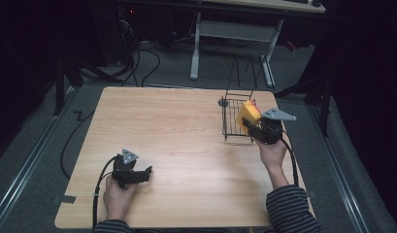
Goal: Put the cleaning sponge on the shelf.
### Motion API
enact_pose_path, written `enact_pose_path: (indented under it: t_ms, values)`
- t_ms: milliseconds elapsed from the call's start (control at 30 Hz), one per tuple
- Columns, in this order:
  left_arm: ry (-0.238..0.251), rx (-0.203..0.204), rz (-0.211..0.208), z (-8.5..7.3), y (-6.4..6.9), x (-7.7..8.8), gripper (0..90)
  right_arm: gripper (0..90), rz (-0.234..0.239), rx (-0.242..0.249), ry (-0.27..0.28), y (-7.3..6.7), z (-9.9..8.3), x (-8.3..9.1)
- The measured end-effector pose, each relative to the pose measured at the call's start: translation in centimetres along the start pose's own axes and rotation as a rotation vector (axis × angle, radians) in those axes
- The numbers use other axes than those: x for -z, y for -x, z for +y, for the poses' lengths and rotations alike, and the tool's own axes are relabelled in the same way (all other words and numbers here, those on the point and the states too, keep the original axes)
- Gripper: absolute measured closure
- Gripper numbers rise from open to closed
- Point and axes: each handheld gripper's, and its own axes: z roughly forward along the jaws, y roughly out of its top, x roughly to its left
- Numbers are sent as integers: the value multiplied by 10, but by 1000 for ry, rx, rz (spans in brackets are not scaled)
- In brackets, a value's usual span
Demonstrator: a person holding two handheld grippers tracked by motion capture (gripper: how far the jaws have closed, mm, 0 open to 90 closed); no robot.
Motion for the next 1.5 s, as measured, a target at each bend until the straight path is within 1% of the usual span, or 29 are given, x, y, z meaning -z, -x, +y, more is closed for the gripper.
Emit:
enact_pose_path:
  t_ms: [133,300,400,500,600,733,967,1100,1267,1400,1467,1500]
  values:
    - [0,0,0,0,0,0,164,611,-8,-7,3,3,-2,-10]
    - [0,0,0,0,0,0,164,611,-25,-25,-28,7,-8,-25]
    - [0,0,0,0,0,0,164,611,-36,-29,-34,9,-11,-34]
    - [0,0,0,0,0,0,164,611,-44,-51,-45,12,-15,-43]
    - [0,0,0,0,0,0,164,611,-61,-54,-56,13,-19,-52]
    - [1,1,0,0,0,0,164,611,-75,-69,-65,15,-23,-60]
    - [1,1,0,0,0,0,164,611,-88,-93,-68,19,-27,-66]
    - [3,1,1,0,0,0,164,611,-97,-71,-72,17,-29,-70]
    - [1,1,0,0,0,0,164,611,-95,-83,-78,16,-30,-75]
    - [1,0,1,0,0,0,164,611,-100,-68,-82,17,-32,-78]
    - [1,1,1,0,0,0,164,611,-100,-74,-82,17,-32,-79]
    - [1,0,0,0,0,0,164,611,-99,-72,-92,17,-31,-80]
